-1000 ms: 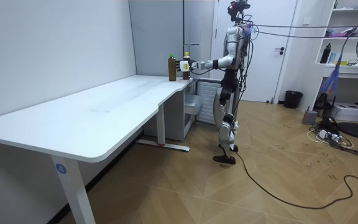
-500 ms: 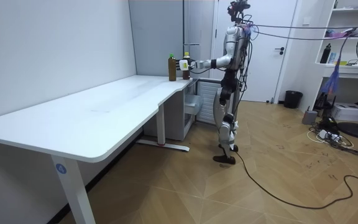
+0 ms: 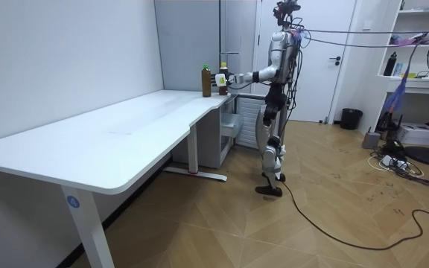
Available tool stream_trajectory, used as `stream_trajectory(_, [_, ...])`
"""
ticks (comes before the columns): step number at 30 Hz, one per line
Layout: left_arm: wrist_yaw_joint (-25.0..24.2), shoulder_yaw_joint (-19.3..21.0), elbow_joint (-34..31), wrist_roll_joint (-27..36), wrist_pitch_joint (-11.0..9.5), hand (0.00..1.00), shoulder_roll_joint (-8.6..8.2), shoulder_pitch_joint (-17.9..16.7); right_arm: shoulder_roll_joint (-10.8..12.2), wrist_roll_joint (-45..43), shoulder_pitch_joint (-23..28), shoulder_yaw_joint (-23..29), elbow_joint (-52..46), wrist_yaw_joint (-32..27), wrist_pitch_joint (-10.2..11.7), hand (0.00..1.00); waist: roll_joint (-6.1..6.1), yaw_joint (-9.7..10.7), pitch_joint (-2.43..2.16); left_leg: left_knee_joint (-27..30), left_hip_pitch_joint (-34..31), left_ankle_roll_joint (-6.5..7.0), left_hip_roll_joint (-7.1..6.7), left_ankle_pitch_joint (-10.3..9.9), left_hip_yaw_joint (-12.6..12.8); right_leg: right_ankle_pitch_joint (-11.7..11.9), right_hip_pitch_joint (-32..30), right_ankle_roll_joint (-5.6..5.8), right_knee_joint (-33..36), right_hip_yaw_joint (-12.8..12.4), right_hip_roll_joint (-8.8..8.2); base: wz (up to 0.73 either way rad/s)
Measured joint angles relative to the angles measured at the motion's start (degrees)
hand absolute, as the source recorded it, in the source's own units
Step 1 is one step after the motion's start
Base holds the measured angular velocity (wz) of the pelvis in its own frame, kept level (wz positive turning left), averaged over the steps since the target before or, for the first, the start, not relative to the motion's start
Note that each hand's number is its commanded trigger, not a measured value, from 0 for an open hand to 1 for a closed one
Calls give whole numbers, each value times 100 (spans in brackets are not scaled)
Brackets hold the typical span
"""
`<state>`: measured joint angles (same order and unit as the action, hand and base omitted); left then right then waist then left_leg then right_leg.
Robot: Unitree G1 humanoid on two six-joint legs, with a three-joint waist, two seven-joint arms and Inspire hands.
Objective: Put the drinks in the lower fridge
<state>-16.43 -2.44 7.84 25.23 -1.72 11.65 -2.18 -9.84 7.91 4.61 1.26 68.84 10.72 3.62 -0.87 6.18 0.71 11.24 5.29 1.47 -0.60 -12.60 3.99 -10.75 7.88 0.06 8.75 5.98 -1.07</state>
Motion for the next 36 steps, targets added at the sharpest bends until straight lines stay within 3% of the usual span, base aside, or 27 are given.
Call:
stream_trajectory(7, [-2,1,33,-3,0,0,8,131,8,80,38,1,8,42,1,0,62,2,-30,17,23,0,-1,0,0,1,5,0,-2,11,-2,0])
stream_trajectory(20, [26,2,74,2,17,1,16,144,8,231,62,4,57,1,0,0,52,48,-30,10,18,0,8,0,11,3,27,-4,23,21,-1,0])
stream_trajectory(22, [26,2,74,2,17,55,16,144,8,232,56,4,57,0,0,0,55,75,-28,13,15,0,8,0,11,3,26,-4,22,24,-1,0])
stream_trajectory(23, [27,2,74,2,17,70,16,144,8,232,49,4,57,-2,0,0,55,105,-28,15,13,0,8,0,11,3,26,-4,22,26,-1,0])
stream_trajectory(24, [29,2,74,2,17,100,16,144,8,232,45,4,57,-3,0,0,55,121,-28,17,12,0,7,0,11,3,26,-4,22,27,-2,0])
stream_trajectory(36, [122,7,83,4,18,100,25,197,8,343,42,2,97,-11,1,0,69,150,-19,9,-2,0,18,0,53,3,-13,-4,16,1,4,0])
